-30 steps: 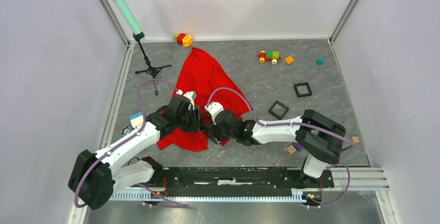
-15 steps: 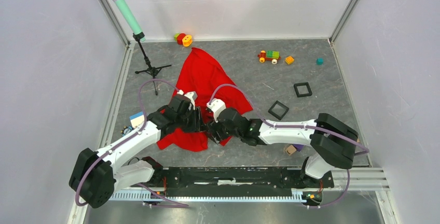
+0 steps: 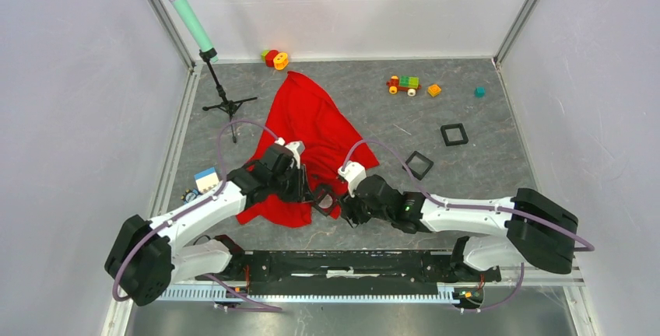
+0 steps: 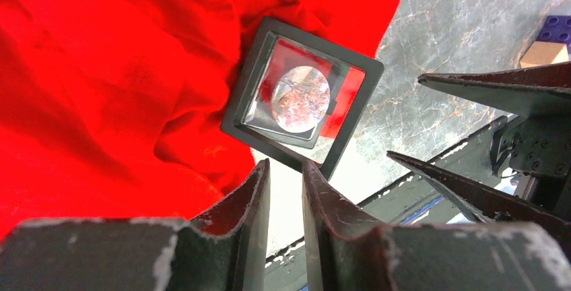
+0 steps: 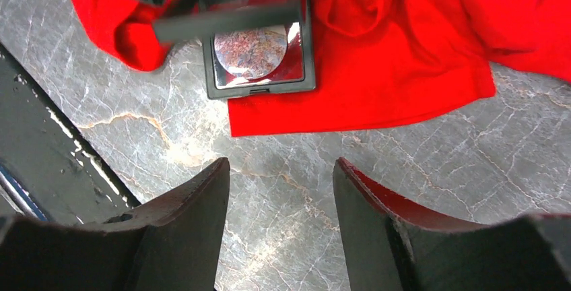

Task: Remove the brooch from the garment
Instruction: Close the brooch box at the center of the board, then pick up the brooch box from the center of the board.

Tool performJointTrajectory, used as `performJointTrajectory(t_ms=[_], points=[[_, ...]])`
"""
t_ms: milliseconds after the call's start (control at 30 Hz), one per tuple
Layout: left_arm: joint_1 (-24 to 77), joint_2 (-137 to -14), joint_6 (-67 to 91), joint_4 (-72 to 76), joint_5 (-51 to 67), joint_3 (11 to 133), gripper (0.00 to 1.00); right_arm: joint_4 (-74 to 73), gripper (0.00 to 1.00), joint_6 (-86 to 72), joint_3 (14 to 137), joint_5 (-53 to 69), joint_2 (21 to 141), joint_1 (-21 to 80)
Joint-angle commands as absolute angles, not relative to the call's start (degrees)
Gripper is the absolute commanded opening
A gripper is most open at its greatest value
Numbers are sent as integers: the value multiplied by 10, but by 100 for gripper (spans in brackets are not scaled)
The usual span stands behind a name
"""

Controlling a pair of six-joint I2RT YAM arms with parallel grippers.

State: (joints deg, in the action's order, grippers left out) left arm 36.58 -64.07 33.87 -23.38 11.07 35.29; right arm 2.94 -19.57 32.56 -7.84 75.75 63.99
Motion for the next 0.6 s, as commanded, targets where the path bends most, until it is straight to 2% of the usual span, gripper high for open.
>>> performJointTrajectory(t_ms=[0, 133, 267, 367, 400, 567], points=[[393, -666, 360, -193, 125, 365, 28, 60, 63, -216, 327, -114, 727, 634], [408, -693, 368, -172, 121, 348, 28, 74, 66, -216, 324, -110, 713, 627], [408, -679, 369, -184, 97, 346, 28, 58, 85, -191, 356, -74, 748, 627], [405, -623, 368, -234, 40, 363, 31, 23, 91, -181, 398, -85, 794, 633], [399, -603, 370, -254, 20, 371, 33, 23, 96, -179, 405, -90, 802, 635], [297, -495, 391, -291, 25, 334, 35, 20, 98, -171, 451, -102, 847, 643]])
